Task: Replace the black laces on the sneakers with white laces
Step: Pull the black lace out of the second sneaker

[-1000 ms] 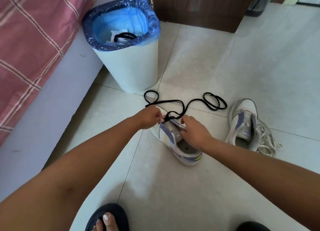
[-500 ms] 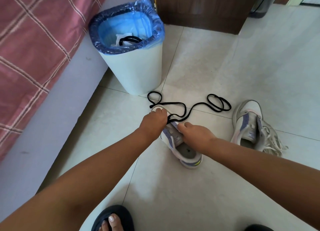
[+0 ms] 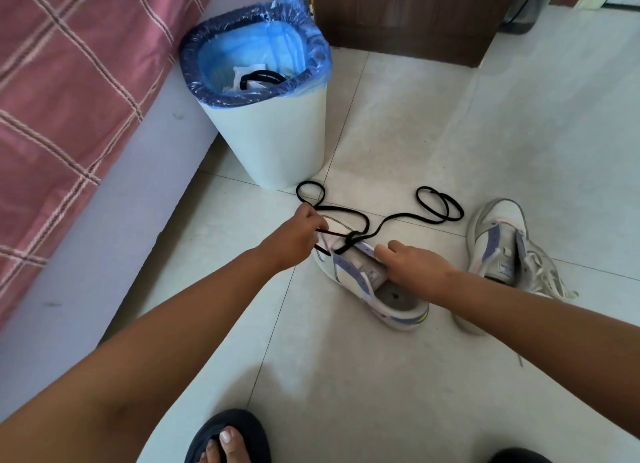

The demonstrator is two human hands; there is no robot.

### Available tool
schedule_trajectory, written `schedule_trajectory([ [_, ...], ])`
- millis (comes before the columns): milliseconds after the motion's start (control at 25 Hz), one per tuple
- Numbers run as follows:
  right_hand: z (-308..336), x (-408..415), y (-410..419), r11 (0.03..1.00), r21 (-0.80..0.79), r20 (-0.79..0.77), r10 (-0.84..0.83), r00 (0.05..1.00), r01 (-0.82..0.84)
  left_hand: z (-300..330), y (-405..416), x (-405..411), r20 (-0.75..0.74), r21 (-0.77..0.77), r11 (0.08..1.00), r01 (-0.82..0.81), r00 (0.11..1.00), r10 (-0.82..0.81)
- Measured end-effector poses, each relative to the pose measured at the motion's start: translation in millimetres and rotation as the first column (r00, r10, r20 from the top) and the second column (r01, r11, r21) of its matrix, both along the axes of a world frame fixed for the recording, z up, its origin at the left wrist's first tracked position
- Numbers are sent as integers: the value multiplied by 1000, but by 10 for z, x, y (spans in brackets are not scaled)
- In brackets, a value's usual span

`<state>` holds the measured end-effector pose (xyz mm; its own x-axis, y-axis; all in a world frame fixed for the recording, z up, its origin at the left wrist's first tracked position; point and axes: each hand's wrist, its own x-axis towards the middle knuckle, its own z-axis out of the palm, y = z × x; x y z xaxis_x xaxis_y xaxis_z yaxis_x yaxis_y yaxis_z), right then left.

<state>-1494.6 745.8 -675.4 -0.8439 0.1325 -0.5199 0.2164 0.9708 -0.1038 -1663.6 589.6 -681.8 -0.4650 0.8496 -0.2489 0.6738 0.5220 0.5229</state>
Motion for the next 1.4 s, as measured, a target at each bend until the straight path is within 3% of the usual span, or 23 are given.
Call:
schedule_trajectory([
  [80, -13, 29, 33, 1000, 6, 34, 1, 999, -1, -12, -25, -4, 156, 34, 975, -219, 965, 211],
  [200, -30, 37, 1, 1000, 21, 50, 0, 999, -1, 57, -8, 107, 408, -128, 847, -517, 751, 520],
  [320, -18, 32, -12, 999, 35, 49, -33, 998, 31, 115, -6, 242, 549, -409, 818, -404, 608, 574],
  [440, -3, 27, -31, 998, 56, 46, -3, 999, 0, 73, 32, 436, 602, -380, 820, -428, 558, 570],
  [480, -3, 33, -28, 998, 60, 45, 12, 999, -15, 66, 51, 465, 583, -333, 827, -452, 591, 558],
  [560, 1, 65, 5, 998, 51, 65, 32, 997, -35, 37, 23, 378, 394, -253, 869, -424, 775, 494],
  [640, 22, 106, 55, 999, 23, 92, 27, 995, -29, 77, -93, 153, -2, -267, 900, -344, 934, 357],
  [680, 24, 126, 66, 1000, 8, 82, 14, 997, -15, 94, -191, 23, -219, -295, 907, -302, 945, 244],
  [720, 18, 134, 65, 1000, -1, 60, 8, 998, -7, 94, -274, -73, -428, -315, 915, -252, 898, 100],
  [800, 4, 101, 50, 1000, 8, 44, 16, 999, -16, 173, -311, -134, -621, -460, 872, -165, 762, -183],
  [840, -6, 76, 32, 999, 16, 49, 28, 998, -29, 196, -288, -125, -632, -496, 855, -151, 737, -237],
  [880, -17, 53, 20, 999, 25, 56, 47, 997, -48, 154, -248, -75, -562, -500, 854, -145, 804, -193],
  [920, -23, 38, 17, 998, 30, 65, 61, 996, -63, 117, -187, -35, -558, -460, 875, -151, 815, -153],
  [1000, -29, 37, 17, 997, 35, 69, 64, 996, -66, 75, -57, 104, -485, -314, 938, -147, 874, -26],
  [1040, -28, 43, 17, 997, 39, 65, 64, 996, -66, 29, -35, 209, -470, -218, 975, -47, 880, -63],
  [1120, -19, 49, 18, 997, 43, 57, 63, 996, -66, -15, -32, 382, -507, -83, 968, 238, 826, -247],
  [1200, -6, 42, 11, 997, 40, 48, 61, 997, -63, -101, -47, 398, -559, -99, 910, 402, 734, -385],
  [1320, 8, 51, 29, 998, 25, 58, 55, 997, -56, -97, -69, 328, -561, -166, 869, 466, 680, -472],
  [1400, 26, 62, 60, 998, 26, 79, 63, 995, -66, -46, -150, 248, -595, -278, 876, 395, 645, -480],
])
